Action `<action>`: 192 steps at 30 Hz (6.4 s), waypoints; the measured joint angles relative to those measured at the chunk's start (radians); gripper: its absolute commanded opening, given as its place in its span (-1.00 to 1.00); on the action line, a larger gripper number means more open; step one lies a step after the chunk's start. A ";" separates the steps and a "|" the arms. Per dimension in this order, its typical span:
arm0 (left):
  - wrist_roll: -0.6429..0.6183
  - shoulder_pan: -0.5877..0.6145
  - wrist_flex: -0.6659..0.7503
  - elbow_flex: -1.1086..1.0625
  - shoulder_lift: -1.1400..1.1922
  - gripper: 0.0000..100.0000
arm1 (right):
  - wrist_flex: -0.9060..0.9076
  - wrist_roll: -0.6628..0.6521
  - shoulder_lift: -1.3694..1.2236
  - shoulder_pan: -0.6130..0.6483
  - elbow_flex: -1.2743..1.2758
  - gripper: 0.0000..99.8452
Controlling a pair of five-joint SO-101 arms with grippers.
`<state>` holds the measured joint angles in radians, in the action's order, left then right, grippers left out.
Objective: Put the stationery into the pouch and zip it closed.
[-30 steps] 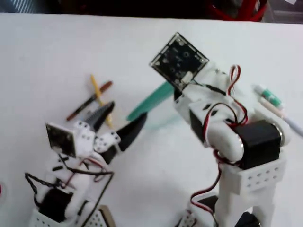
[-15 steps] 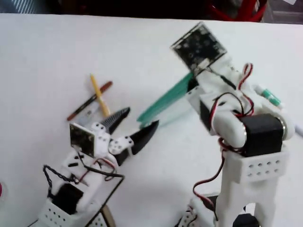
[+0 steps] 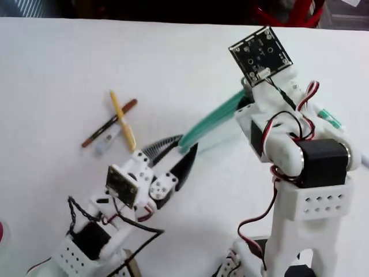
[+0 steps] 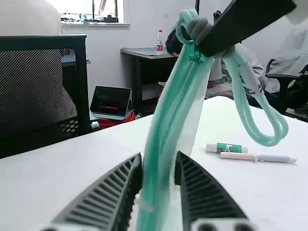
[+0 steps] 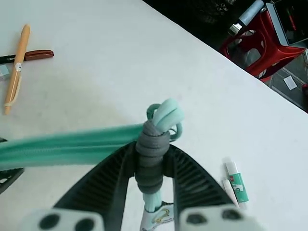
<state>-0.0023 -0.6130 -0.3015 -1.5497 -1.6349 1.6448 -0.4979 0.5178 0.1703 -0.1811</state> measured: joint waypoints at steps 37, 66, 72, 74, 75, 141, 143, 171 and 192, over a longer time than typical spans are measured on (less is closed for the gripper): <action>-0.130 -0.032 0.132 0.552 1.057 -0.68 | -0.164 0.012 -0.146 -0.236 0.126 -0.96; -0.023 0.002 0.158 0.437 0.896 -0.95 | -0.112 0.100 -0.071 -0.028 0.126 -0.96; -0.034 0.061 0.189 0.436 0.956 -0.95 | -0.026 0.101 0.023 0.086 0.126 -0.96; -0.034 0.064 0.190 0.436 0.959 -0.95 | 0.005 0.101 0.057 0.117 0.126 -0.96; -0.034 0.064 0.190 0.436 0.959 -0.95 | 0.017 0.095 0.071 0.132 0.126 -0.96; 0.126 0.115 -0.562 0.767 0.933 -0.95 | -0.350 -0.278 0.018 -0.672 0.304 -0.55; 0.161 0.117 -0.575 0.767 0.933 -0.95 | -0.390 -0.342 -0.101 -0.701 0.304 -0.55; 0.112 0.153 -0.315 0.601 0.911 -0.95 | -0.417 -0.680 -1.410 -0.813 -0.493 -0.92; 0.112 0.157 -0.307 0.601 0.914 -0.95 | 0.074 -0.586 -1.372 -0.773 -0.936 -0.96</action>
<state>0.1097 -0.4565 -0.6084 -0.9482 -0.7204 1.7185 -1.0840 -0.8539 -0.6030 -1.1170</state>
